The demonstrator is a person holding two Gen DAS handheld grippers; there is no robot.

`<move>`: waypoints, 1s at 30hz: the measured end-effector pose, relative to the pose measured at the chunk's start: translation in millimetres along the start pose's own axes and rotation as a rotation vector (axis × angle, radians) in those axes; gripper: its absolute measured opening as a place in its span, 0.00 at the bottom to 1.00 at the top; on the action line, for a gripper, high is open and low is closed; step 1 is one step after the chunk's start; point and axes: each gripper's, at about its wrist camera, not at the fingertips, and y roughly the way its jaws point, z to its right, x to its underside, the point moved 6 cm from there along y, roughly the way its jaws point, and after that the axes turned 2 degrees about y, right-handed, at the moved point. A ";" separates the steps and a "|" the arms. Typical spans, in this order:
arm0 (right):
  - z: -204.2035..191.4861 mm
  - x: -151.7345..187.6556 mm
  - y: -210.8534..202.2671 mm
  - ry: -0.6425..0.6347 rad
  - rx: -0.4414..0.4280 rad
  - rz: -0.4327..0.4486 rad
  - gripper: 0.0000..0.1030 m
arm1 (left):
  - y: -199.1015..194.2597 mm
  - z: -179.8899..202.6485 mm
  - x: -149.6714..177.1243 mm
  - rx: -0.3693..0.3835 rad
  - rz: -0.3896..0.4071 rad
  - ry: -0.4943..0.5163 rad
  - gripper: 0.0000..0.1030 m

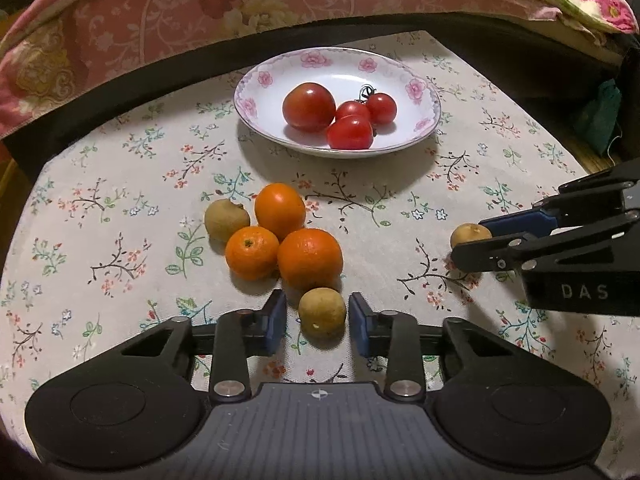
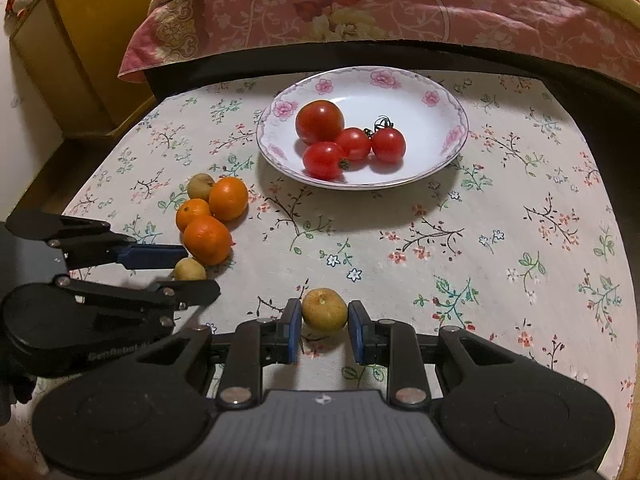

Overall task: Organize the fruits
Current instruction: 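Grasp a brown kiwi fruit with the left tool while the right tool grasps another, then lift both brown kiwi fruits and carry them toward the white plate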

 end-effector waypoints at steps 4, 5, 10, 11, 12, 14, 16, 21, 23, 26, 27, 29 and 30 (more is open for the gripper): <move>-5.3 0.8 0.4 -0.017 -0.007 -0.005 0.24 | -4.1 3.7 3.0 0.013 -0.010 0.012 0.32; -6.0 1.1 0.8 -0.022 -0.004 -0.005 0.24 | -5.2 4.9 4.5 0.013 -0.010 0.021 0.32; -9.5 3.9 1.8 -0.043 -0.008 -0.017 0.24 | -13.5 7.3 8.5 0.031 -0.018 0.037 0.31; -10.7 4.5 1.4 -0.051 -0.010 -0.018 0.24 | -16.1 8.5 9.8 0.029 -0.019 0.048 0.31; -11.7 5.7 0.9 -0.059 -0.009 -0.018 0.24 | -18.7 9.8 11.8 0.028 -0.020 0.061 0.32; -13.2 8.8 0.9 -0.075 -0.009 -0.021 0.24 | -22.1 12.2 15.6 0.033 -0.023 0.075 0.32; -14.3 13.4 3.0 -0.089 -0.006 -0.028 0.24 | -21.6 13.6 17.5 0.039 -0.026 0.081 0.33; -18.6 15.4 5.3 -0.128 0.009 -0.022 0.24 | -19.0 15.4 16.8 0.039 -0.027 0.100 0.37; -19.0 15.2 5.6 -0.134 0.010 -0.022 0.24 | -18.8 15.0 17.0 0.031 -0.026 0.103 0.43; -19.0 14.8 5.6 -0.137 0.011 -0.022 0.25 | -18.1 13.3 15.4 0.028 -0.020 0.093 0.45; -19.4 14.8 5.7 -0.139 0.013 -0.022 0.25 | -17.7 12.6 14.7 0.028 -0.016 0.089 0.46; -19.7 14.5 5.7 -0.140 0.014 -0.024 0.25 | -16.1 12.2 14.1 0.025 -0.017 0.086 0.49; -19.7 14.5 5.4 -0.140 0.013 -0.024 0.25 | -15.6 12.3 14.3 0.025 -0.017 0.084 0.49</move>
